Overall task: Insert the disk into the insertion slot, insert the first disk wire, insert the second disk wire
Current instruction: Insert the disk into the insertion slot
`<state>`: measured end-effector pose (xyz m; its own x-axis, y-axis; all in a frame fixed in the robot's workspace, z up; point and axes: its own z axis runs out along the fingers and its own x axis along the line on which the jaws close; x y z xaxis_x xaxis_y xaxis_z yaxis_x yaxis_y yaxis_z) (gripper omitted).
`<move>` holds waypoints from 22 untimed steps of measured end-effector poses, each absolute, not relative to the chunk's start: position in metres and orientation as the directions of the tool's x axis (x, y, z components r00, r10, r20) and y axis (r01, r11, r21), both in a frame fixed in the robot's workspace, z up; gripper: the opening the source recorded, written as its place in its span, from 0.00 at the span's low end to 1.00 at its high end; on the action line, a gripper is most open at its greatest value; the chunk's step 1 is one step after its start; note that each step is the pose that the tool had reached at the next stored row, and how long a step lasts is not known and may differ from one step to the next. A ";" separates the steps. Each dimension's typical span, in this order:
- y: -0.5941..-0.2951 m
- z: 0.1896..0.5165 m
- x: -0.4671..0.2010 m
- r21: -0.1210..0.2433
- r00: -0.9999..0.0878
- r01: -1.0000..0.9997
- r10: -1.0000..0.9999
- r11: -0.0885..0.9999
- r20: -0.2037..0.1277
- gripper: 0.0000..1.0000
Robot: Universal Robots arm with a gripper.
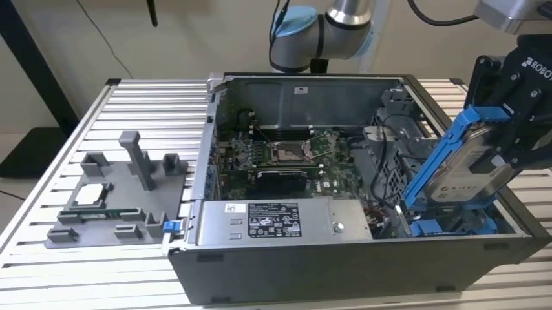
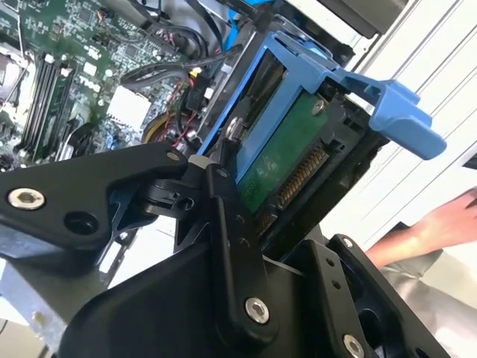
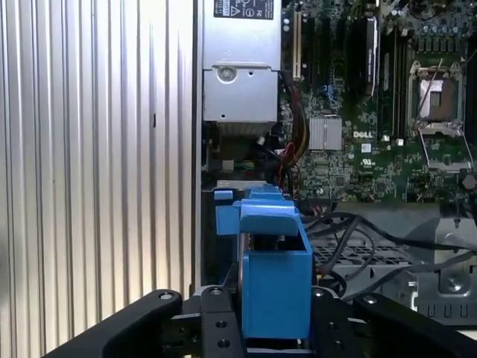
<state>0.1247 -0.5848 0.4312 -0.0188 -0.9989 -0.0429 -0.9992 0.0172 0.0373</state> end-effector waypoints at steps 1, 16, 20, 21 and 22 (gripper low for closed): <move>-0.585 0.430 0.125 0.037 -0.019 -0.999 -0.999 0.017 -0.043 0.00; -0.585 0.411 0.130 0.037 -0.019 -0.999 -0.998 0.017 -0.055 0.00; -0.585 0.407 0.131 0.038 -0.019 -0.999 -0.998 0.017 -0.058 0.00; -0.585 0.406 0.131 0.038 -0.019 -0.999 -0.998 0.017 -0.058 0.00; -0.585 0.404 0.131 0.037 -0.019 -0.999 -0.998 0.017 -0.058 0.00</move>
